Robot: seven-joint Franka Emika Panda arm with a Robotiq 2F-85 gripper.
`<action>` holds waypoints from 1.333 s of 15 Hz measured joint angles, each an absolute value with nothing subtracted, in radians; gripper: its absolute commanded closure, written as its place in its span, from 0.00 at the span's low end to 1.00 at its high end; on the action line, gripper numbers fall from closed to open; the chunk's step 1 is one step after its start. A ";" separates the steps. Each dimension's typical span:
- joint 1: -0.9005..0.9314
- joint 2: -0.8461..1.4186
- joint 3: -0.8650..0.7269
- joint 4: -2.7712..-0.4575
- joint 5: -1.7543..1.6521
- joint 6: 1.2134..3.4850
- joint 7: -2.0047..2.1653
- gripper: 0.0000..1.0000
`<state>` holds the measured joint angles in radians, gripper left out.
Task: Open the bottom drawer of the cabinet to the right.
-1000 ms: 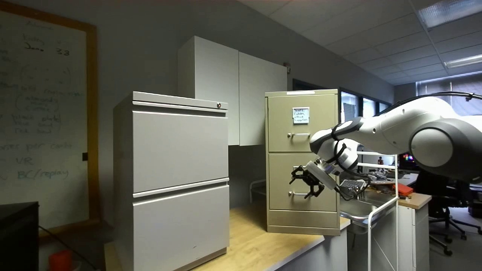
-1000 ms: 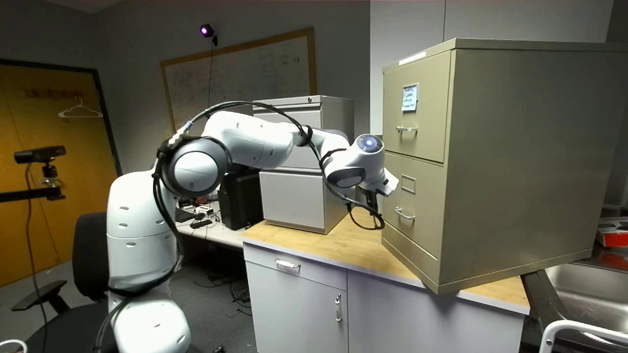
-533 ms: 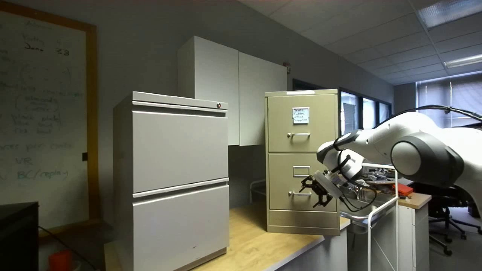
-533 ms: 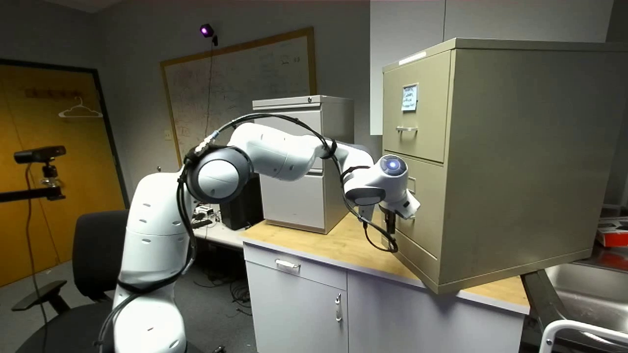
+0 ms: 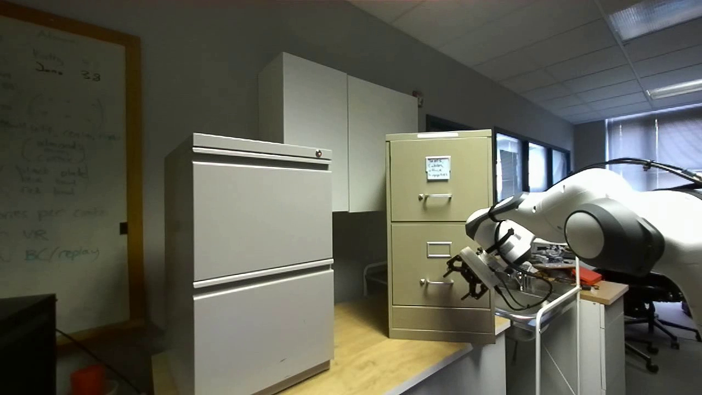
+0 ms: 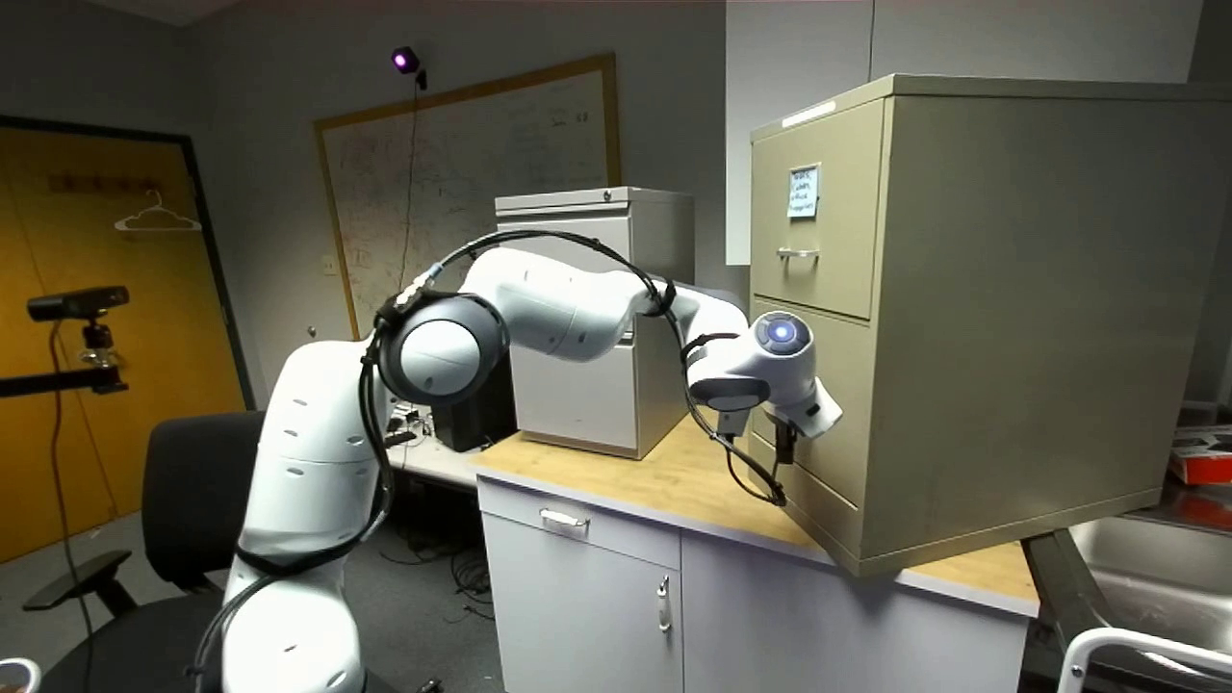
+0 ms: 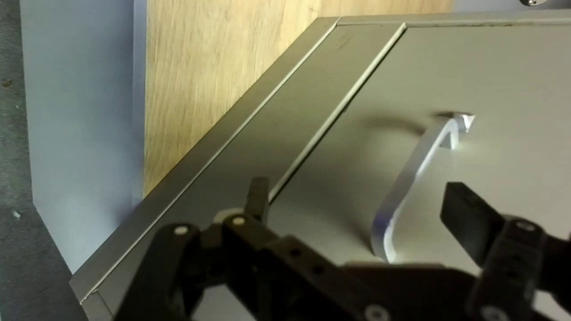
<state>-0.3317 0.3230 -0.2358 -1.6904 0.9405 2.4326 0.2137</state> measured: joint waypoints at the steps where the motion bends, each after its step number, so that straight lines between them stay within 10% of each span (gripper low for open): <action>1: -0.332 0.321 -0.236 -1.683 0.941 2.439 0.222 0.00; 20: -0.328 0.431 -0.204 -1.533 0.932 2.422 0.268 0.02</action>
